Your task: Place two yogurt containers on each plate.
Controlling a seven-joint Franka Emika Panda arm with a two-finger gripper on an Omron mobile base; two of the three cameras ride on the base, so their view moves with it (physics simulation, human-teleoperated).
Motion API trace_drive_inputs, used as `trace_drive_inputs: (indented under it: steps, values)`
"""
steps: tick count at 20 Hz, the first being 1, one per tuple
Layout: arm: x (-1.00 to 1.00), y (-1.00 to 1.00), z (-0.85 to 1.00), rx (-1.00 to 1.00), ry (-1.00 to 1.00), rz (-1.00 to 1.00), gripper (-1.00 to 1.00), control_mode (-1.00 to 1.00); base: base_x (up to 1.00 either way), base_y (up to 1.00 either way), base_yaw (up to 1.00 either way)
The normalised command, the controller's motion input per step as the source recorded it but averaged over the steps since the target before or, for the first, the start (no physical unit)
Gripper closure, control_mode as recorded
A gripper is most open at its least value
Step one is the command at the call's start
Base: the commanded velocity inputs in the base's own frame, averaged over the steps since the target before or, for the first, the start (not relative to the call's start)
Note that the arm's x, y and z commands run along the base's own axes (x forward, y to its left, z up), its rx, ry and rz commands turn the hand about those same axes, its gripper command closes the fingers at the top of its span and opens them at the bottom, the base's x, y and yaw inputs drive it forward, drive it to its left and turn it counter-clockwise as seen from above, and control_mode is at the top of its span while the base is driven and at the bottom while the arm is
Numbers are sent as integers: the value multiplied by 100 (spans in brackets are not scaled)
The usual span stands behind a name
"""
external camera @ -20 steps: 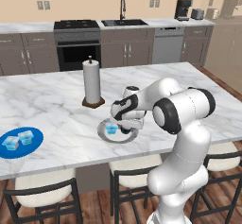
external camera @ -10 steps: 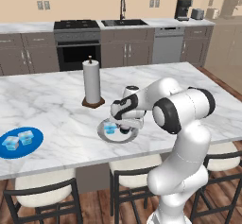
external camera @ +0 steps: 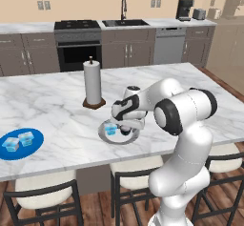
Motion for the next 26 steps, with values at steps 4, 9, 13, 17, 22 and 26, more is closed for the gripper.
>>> trace_drive_inputs:
  steps: [4, 9, 13, 17, 22, 26]
  values:
    - [0, -8, 12, 0, 0, -1, -100, -100, 0, 0, 0]
    - [0, -16, 16, 0, 0, 0, -100, -100, 0, 0, 0]
    - [0, -17, 19, 0, 0, 0, -100, -100, 0, 0, 0]
    - [0, -10, 20, 0, 0, 0, -100, -100, 0, 0, 0]
    - [2, 0, 16, 0, 0, 0, -100, -100, 0, 0, 0]
    - [1, 0, 20, 0, 0, 0, -100, -100, 0, 0, 0]
